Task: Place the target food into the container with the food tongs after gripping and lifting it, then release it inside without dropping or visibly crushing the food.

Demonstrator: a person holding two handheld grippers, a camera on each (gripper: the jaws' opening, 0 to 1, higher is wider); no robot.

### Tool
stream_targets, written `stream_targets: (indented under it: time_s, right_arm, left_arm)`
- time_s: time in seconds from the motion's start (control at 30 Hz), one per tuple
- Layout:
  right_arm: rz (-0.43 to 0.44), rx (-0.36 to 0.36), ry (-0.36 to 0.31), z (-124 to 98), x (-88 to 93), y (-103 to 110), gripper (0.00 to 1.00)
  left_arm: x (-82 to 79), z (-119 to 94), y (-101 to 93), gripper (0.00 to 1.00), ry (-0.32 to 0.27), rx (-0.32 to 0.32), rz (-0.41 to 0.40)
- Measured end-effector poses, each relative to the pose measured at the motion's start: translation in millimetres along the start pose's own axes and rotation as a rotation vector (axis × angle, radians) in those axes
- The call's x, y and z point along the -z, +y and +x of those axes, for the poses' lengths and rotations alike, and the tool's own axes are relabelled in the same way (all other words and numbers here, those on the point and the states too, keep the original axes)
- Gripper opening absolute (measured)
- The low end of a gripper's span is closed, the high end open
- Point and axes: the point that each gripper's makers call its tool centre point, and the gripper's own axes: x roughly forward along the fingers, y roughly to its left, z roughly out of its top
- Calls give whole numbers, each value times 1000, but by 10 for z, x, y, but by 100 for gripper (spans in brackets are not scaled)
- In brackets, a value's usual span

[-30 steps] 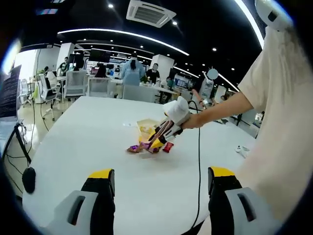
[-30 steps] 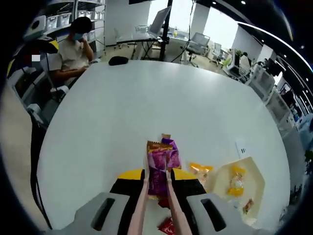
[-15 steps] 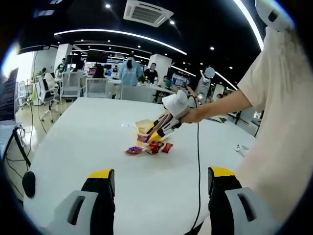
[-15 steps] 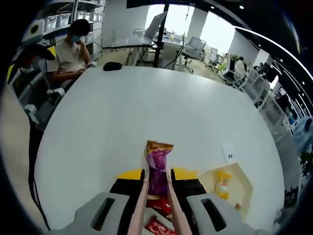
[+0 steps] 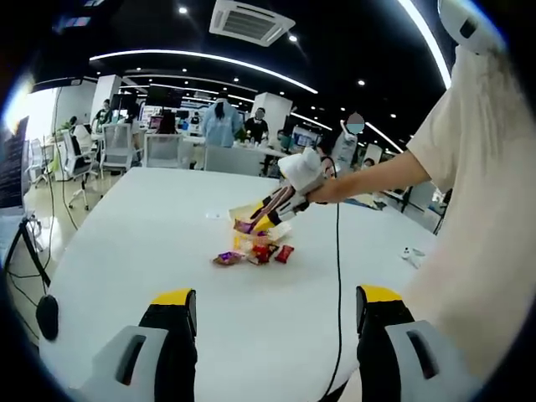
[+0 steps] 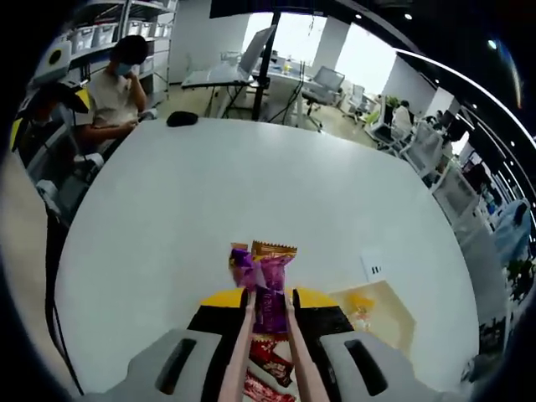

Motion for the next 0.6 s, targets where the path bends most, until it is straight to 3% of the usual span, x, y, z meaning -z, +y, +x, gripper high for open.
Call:
stream_targets:
  time_s: [0.6]
  right_arm:
    - [13, 64, 1, -161, 56, -371, 21]
  left_arm:
    - [-13, 83, -33, 78, 6, 25, 5]
